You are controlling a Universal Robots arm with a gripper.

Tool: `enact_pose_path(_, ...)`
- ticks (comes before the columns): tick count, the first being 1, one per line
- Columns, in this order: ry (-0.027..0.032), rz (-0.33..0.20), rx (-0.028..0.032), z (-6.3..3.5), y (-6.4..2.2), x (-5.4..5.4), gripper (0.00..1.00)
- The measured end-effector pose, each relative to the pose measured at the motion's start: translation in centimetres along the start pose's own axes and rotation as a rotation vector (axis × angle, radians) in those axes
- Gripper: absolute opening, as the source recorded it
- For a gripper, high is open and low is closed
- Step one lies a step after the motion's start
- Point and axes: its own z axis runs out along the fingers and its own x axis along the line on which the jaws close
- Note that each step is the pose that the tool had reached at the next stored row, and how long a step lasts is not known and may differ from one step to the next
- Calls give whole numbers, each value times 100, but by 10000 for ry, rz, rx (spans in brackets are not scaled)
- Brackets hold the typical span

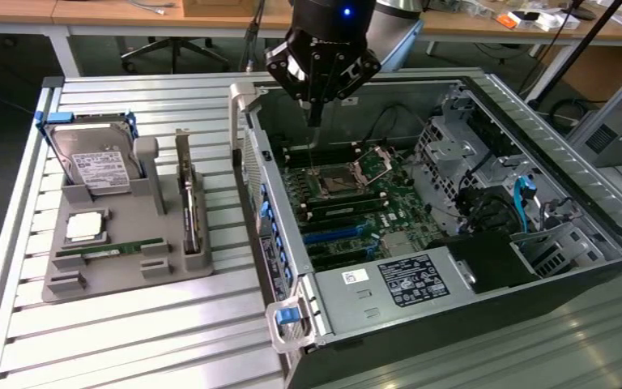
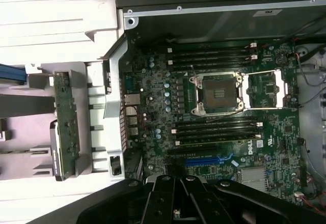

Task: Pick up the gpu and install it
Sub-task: 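Reach for the gpu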

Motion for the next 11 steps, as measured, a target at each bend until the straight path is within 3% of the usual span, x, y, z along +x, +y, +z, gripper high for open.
enact_pose_path(11, 0, -1, 0, -1, -3, 45, 11)
